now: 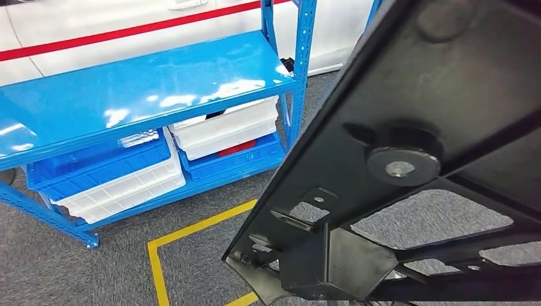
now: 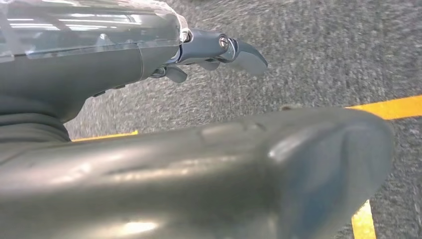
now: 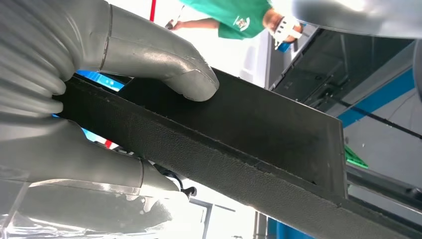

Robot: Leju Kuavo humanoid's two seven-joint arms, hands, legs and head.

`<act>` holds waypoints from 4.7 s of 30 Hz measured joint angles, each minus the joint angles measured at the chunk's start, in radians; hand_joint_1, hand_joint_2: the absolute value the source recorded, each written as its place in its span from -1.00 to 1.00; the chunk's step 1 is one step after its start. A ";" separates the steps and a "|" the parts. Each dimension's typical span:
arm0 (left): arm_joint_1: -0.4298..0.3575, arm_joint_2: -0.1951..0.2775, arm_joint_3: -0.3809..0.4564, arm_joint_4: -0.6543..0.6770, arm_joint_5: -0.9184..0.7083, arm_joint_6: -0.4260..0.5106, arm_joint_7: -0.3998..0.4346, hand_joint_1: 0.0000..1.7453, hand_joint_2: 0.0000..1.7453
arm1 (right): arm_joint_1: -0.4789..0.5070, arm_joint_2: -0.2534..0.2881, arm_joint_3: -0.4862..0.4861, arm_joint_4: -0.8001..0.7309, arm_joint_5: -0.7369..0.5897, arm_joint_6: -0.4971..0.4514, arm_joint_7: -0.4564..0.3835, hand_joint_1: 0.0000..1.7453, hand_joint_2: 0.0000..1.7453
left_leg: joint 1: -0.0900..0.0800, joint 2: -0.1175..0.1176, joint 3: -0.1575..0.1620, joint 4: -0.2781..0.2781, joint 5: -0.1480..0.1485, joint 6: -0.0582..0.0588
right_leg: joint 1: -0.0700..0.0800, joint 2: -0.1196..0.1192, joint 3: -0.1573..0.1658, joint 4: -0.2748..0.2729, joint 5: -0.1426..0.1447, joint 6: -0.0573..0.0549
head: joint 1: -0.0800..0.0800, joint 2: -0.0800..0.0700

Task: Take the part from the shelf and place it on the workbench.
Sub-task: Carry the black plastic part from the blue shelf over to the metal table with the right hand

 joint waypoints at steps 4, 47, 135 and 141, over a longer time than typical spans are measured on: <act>0.005 -0.010 -0.005 0.000 0.000 0.012 0.004 -1.00 -1.00 | 0.003 0.000 0.012 -0.002 0.001 -0.006 0.000 1.00 1.00 | -0.001 0.053 -0.004 -0.007 0.008 0.007 | -0.005 -0.067 -0.099 0.215 -0.113 0.013 | 0.000 0.000; -0.009 0.035 0.006 -0.007 0.021 -0.009 -0.082 -1.00 -1.00 | -0.360 -0.139 0.114 0.267 0.135 -0.203 0.001 1.00 1.00 | -0.001 0.070 -0.050 0.117 -0.082 -0.046 | -0.004 -0.082 0.025 -0.039 0.008 -0.038 | 0.000 0.000; 0.007 -0.004 0.015 -0.008 0.020 -0.048 -0.058 -1.00 -1.00 | -0.187 -0.114 -0.009 0.188 -0.061 -0.035 0.005 1.00 1.00 | -0.015 0.120 -0.008 0.016 -0.020 -0.020 | 0.000 -0.117 0.037 -0.037 -0.018 -0.009 | 0.000 0.000; 0.009 -0.005 0.018 -0.008 0.021 -0.046 -0.060 -1.00 -1.00 | -0.191 -0.117 -0.018 0.193 -0.076 -0.020 0.003 1.00 1.00 | -0.004 0.042 -0.125 0.282 -0.161 -0.041 | -0.002 -0.064 0.036 -0.044 -0.009 -0.034 | 0.000 0.000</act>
